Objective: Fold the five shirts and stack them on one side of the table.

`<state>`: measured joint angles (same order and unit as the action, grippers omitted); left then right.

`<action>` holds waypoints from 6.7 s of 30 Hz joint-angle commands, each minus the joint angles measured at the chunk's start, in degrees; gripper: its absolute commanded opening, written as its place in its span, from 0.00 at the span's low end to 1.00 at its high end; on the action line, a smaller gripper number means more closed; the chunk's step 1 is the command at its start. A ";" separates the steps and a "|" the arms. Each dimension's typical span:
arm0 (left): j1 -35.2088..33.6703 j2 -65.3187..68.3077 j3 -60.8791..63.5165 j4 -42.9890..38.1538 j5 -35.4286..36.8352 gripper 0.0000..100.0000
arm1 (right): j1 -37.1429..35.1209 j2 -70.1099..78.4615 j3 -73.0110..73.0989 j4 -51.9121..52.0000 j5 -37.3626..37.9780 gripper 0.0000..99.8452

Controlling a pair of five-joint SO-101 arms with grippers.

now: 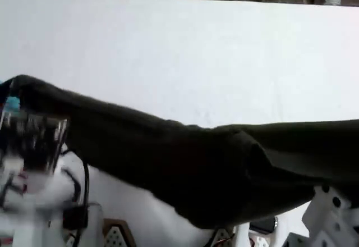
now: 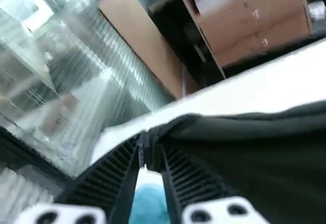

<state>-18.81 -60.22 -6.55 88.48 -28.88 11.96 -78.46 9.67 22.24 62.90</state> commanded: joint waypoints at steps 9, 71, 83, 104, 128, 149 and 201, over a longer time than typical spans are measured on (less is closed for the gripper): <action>-8.18 -6.86 0.31 -1.41 0.00 0.03 | -0.66 2.77 -6.77 -0.84 0.26 0.02; 5.80 80.44 -38.81 5.27 -3.34 0.03 | 1.27 55.78 18.64 -10.68 2.46 0.02; 5.36 80.09 -49.01 13.80 -5.54 0.03 | 2.95 44.53 15.82 -7.16 2.46 0.02; -1.76 47.91 -34.24 13.19 -8.35 0.03 | 0.22 17.89 13.63 -6.90 12.22 0.02; -14.59 23.82 -34.33 8.79 -10.64 0.03 | 0.13 9.98 2.64 -6.02 18.99 0.02; -6.86 45.71 -23.08 -5.71 -10.20 0.03 | 0.13 40.48 4.13 -15.25 18.81 0.02; -8.35 65.67 -23.60 5.71 -10.02 0.03 | -44.35 142.81 -90.29 47.16 -54.77 0.29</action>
<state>-26.55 6.07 -29.41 93.14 -38.81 -30.15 64.48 -77.80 74.64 8.75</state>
